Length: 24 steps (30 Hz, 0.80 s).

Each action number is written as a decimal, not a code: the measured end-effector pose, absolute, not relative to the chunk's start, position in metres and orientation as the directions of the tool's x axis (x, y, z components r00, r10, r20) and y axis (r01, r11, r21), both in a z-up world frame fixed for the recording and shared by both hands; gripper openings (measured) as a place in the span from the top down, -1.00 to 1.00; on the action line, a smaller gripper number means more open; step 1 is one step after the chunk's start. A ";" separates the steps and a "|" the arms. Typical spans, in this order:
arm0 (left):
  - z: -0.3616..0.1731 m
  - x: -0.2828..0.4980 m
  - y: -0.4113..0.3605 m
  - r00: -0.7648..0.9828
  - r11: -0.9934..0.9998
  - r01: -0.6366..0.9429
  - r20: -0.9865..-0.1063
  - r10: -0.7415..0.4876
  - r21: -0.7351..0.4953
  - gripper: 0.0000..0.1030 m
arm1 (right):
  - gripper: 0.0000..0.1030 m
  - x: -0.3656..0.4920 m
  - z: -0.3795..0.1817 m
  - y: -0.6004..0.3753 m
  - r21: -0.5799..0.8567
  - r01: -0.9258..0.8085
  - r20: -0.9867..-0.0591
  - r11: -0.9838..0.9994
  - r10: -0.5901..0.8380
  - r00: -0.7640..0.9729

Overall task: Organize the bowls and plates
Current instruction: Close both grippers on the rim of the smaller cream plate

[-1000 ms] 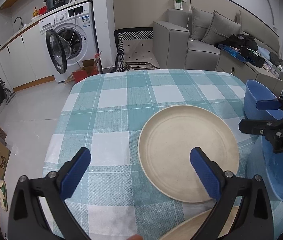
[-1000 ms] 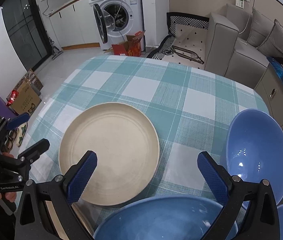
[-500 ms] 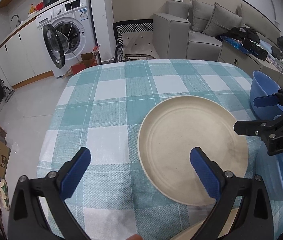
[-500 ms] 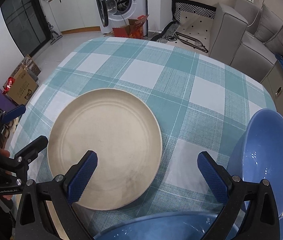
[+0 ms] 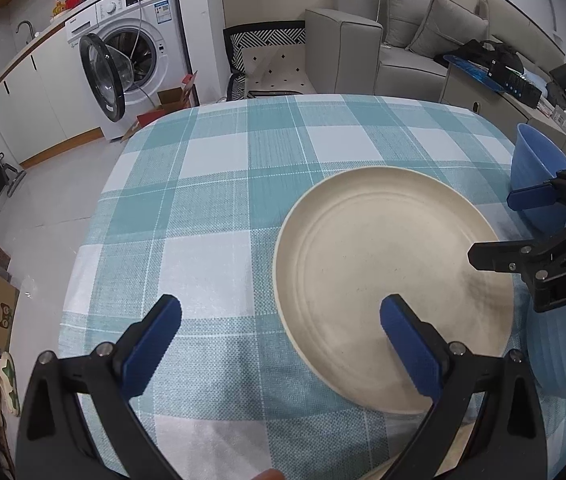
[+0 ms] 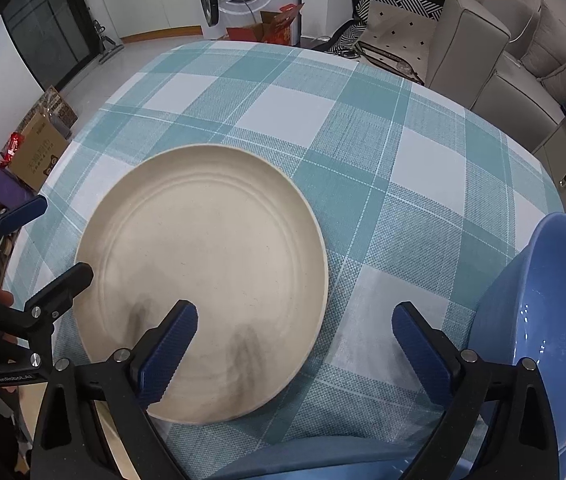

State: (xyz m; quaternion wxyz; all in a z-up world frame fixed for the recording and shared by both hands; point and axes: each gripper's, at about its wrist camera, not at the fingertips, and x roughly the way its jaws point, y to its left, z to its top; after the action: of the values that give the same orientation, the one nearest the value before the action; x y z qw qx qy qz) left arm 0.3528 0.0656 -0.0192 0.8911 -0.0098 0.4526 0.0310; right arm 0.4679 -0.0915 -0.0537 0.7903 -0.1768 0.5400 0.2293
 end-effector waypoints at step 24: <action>-0.033 0.365 0.069 0.523 0.998 -0.062 -0.851 0.057 0.029 -0.92 | -0.41 0.480 -0.079 -0.083 -0.043 -0.576 -0.959 0.817 0.127 0.252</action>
State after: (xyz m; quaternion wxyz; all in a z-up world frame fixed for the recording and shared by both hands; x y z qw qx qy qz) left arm 0.3647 0.0686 -0.0325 0.8725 -0.0025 0.4874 0.0341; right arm 0.4799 -0.0828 -0.0789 0.7662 -0.1978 0.5668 0.2292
